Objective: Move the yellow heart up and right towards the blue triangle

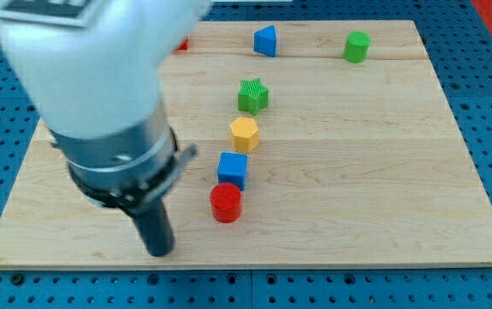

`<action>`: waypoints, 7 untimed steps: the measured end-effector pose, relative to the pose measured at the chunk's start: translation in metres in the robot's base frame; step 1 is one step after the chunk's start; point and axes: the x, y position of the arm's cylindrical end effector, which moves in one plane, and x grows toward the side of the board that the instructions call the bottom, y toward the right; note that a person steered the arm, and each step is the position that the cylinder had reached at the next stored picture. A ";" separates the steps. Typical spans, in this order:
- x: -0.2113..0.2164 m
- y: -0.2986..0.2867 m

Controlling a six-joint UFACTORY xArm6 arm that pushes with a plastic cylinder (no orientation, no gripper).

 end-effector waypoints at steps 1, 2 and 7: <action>-0.034 -0.027; -0.061 -0.052; -0.180 -0.126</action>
